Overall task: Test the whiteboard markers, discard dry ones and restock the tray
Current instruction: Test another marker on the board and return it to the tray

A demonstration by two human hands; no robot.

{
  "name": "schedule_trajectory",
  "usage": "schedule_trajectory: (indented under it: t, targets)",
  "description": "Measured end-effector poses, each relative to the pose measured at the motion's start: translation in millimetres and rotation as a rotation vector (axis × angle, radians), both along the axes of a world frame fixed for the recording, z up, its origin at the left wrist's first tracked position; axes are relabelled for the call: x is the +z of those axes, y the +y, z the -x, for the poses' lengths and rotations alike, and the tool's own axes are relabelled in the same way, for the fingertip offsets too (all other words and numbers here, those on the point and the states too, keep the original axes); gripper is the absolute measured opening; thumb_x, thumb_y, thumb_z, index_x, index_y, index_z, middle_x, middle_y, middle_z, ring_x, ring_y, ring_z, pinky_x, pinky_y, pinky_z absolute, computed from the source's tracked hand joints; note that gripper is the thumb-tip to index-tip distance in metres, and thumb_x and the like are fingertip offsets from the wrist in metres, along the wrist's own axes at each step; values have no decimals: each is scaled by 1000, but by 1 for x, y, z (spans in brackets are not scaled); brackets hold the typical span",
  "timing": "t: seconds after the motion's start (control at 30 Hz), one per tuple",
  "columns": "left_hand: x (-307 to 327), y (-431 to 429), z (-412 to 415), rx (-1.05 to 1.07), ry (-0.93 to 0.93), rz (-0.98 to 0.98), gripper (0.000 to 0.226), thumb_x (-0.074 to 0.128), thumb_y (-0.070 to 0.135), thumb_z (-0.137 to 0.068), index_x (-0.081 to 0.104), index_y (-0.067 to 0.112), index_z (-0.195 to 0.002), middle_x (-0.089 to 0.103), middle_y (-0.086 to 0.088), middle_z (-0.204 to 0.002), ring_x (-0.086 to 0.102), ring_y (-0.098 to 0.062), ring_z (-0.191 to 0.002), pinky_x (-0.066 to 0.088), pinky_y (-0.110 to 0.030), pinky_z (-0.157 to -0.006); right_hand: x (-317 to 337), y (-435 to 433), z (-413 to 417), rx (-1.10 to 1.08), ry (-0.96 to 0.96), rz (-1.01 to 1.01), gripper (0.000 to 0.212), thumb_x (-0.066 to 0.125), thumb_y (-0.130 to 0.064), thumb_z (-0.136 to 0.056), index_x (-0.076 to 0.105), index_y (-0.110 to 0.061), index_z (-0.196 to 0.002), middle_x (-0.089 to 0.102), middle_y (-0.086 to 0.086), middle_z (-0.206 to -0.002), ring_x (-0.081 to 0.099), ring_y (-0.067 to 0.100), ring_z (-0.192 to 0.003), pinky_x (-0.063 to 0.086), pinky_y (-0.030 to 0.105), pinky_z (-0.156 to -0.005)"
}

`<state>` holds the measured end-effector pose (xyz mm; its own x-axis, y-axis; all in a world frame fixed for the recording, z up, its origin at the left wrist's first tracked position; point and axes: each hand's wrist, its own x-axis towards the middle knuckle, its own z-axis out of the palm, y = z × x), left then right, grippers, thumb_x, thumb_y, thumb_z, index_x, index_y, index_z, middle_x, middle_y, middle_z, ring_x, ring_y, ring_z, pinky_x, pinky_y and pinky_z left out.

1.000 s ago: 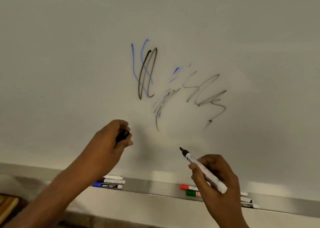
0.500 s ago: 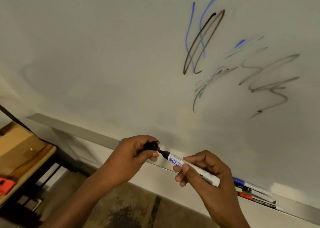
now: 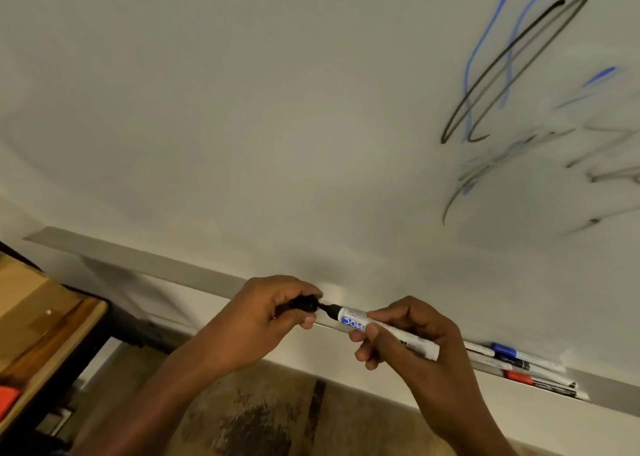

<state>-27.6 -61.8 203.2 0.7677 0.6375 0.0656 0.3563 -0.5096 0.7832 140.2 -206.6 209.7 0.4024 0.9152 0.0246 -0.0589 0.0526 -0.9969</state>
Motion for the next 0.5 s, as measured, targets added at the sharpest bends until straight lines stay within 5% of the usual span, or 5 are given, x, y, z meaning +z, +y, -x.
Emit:
schedule_trajectory:
  t: [0.13, 0.27, 0.5]
  targets:
    - [-4, 22, 21, -65, 22, 86, 26, 68, 7, -83, 71, 22, -104, 69, 12, -83, 67, -8, -76, 51, -15, -69, 0, 16, 15, -27, -19, 65, 14, 69, -4, -77, 74, -5, -90, 75, 14, -79, 70, 32, -67, 58, 28, -58]
    - [-11, 39, 38, -95, 18, 182, 28, 67, 4, -82, 70, 20, -105, 71, 8, -87, 70, -9, -75, 58, -26, -74, -1, 28, 34, -62, 9, 107, 17, 68, -9, -76, 74, -7, -91, 75, 14, -81, 71, 33, -69, 59, 30, -60]
    - [-26, 59, 59, -119, 13, 324, 30, 65, 2, -83, 70, 21, -106, 73, 0, -81, 69, -14, -68, 58, -25, -68, -3, 43, 58, -41, -25, 208, 17, 68, -13, -78, 72, -8, -94, 76, 11, -82, 72, 29, -70, 60, 31, -63]
